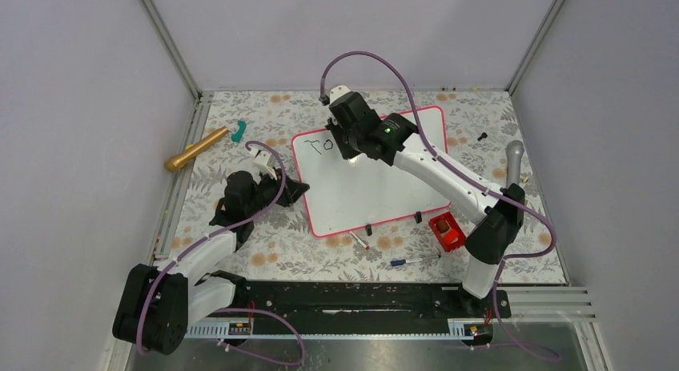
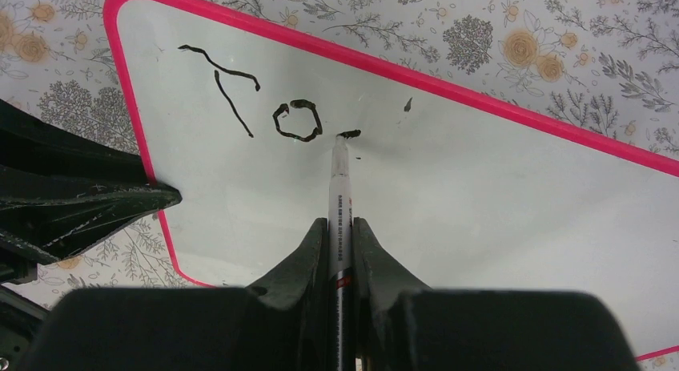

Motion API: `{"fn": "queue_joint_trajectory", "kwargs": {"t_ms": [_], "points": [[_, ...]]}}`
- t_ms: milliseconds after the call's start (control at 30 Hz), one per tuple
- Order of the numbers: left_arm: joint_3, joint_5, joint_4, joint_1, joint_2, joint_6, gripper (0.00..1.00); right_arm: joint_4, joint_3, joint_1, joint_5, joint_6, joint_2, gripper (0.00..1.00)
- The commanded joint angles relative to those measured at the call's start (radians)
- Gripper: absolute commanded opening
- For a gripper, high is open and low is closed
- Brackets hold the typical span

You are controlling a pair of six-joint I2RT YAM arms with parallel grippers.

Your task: Write a sentence on the whiteboard

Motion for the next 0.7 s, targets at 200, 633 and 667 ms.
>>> {"fn": "queue_joint_trajectory", "kwargs": {"t_ms": [200, 633, 667], "points": [[0.011, 0.001, 0.024, -0.014, -0.012, 0.048, 0.0, -0.035, -0.025, -0.005, -0.025, -0.013, -0.013, 0.0], [0.011, 0.002, 0.025, -0.015, -0.012, 0.048, 0.0, -0.035, -0.015, -0.005, 0.056, -0.018, -0.019, 0.0], [0.011, 0.002, 0.025, -0.015, -0.012, 0.049, 0.0, -0.034, -0.008, -0.005, 0.06, -0.018, -0.016, 0.0]]}}
